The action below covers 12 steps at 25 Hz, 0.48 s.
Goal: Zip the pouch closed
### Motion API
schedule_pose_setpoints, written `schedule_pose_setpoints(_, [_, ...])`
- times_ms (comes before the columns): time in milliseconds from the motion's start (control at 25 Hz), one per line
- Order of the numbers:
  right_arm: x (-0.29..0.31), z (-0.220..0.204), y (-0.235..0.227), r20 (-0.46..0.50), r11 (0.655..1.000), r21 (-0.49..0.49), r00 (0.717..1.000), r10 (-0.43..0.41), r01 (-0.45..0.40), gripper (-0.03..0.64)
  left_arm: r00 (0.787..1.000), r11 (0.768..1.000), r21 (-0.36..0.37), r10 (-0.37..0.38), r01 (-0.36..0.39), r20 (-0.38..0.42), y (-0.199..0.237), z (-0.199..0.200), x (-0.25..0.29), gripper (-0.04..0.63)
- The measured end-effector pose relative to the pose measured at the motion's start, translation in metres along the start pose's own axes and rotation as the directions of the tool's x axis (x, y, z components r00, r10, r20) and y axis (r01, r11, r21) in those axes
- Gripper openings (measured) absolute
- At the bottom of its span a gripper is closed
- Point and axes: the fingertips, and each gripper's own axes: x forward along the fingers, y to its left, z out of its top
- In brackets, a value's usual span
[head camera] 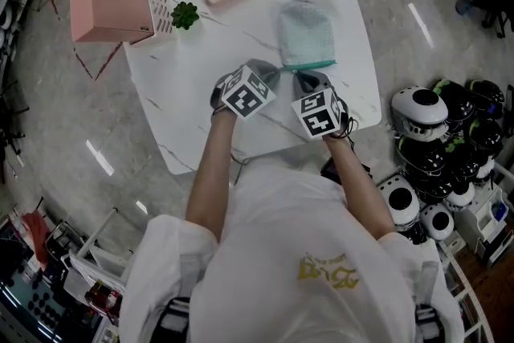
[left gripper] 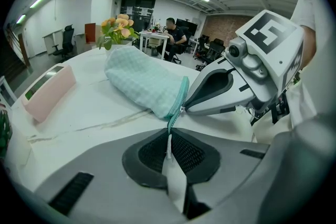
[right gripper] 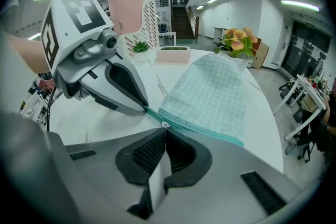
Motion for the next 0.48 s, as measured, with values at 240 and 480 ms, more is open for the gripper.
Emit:
schedule_pose_setpoints(240, [-0.004, -0.005, -0.011, -0.005, 1.000, 0.015, 1.000, -0.025, 0.025, 0.017, 1.000, 1.000, -0.007, 0.004, -0.004, 0.000, 0.001, 0.000, 0.000, 0.037])
schedule_pose_setpoints(480, [-0.008, -0.011, -0.019, -0.011, 0.998, 0.041, 0.999, -0.052, 0.052, 0.017, 1.000, 1.000, -0.021, 0.006, -0.006, 0.006, 0.001, -0.002, -0.001, 0.037])
